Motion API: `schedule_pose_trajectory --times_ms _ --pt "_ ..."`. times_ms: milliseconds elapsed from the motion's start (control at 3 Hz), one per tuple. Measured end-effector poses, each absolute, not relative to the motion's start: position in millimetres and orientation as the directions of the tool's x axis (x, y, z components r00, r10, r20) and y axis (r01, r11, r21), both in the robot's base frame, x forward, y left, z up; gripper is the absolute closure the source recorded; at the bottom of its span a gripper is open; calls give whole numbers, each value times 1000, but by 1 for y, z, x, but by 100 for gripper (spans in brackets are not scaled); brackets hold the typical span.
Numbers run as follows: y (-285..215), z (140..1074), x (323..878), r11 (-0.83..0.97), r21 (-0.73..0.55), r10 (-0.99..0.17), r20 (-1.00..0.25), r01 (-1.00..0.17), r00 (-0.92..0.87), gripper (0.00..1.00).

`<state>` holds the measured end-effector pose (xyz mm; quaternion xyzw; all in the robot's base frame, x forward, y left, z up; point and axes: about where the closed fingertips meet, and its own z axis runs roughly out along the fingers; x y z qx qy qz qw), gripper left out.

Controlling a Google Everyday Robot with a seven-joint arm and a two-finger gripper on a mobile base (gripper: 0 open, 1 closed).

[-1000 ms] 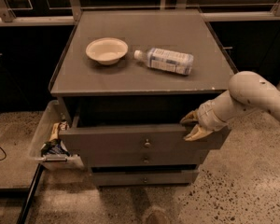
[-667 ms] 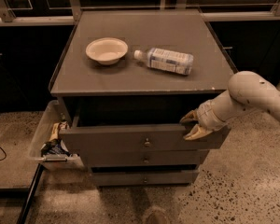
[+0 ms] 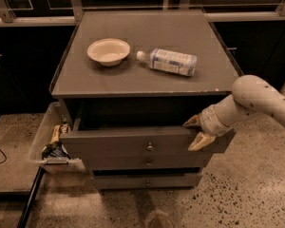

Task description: Open top drawer

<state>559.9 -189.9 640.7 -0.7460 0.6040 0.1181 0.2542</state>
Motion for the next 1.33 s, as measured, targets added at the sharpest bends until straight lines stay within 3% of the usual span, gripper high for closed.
schedule_pose_trajectory --times_ms 333,1333 --pt "-197 636 534 -135 -222 -833 -503 -966 232 19" --pt "-235 662 461 -89 -220 -838 -510 -972 192 89"
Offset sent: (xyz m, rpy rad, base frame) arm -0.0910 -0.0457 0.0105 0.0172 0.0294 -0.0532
